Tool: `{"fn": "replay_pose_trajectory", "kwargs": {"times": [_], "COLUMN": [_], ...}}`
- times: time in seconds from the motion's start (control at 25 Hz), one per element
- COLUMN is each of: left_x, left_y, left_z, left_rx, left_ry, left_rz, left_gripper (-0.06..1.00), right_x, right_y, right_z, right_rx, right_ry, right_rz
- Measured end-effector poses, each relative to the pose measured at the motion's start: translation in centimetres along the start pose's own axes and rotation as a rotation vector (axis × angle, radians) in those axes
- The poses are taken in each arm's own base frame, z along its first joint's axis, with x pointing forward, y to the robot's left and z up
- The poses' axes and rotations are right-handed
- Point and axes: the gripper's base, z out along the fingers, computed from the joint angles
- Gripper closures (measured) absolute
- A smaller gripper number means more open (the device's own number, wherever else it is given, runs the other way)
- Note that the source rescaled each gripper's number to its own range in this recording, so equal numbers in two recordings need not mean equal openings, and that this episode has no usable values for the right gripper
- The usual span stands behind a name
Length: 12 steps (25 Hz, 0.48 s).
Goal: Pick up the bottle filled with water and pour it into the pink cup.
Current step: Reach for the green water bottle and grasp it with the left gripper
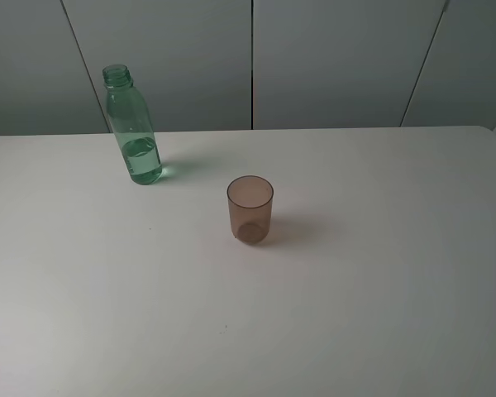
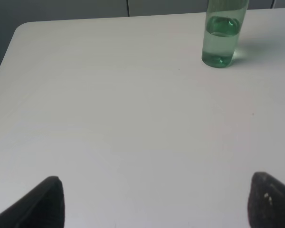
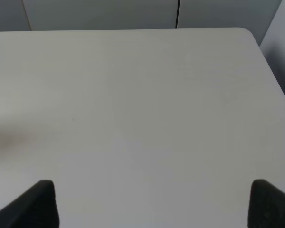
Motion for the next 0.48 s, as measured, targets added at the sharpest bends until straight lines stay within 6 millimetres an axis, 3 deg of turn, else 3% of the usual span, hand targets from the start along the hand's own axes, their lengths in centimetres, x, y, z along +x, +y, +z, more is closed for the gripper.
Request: {"fn": "replay_pose_trajectory", "kwargs": {"times": [0.12,0.28,0.48], "left_x": [-0.6,-3.5,-8.0], "left_y": [0.0,-0.5,-1.3], "left_z": [0.0,0.5,3.5], "left_rx": [0.000,0.052,0.144], "left_ry": [0.022,0.084,0.156], "left_rz": [0.000,-0.018,0.008], "left_gripper": [-0.04,-0.04,-0.04], "right_x": [0.0,0.0,0.0], "right_y": [0.0,0.0,0.0], "right_z": [0.0,0.0,0.0], "right_rx": [0.000,0.000,0.000], "right_ry": [0.000,0.000,0.000], "right_rz": [0.000,0.000,0.000]}}
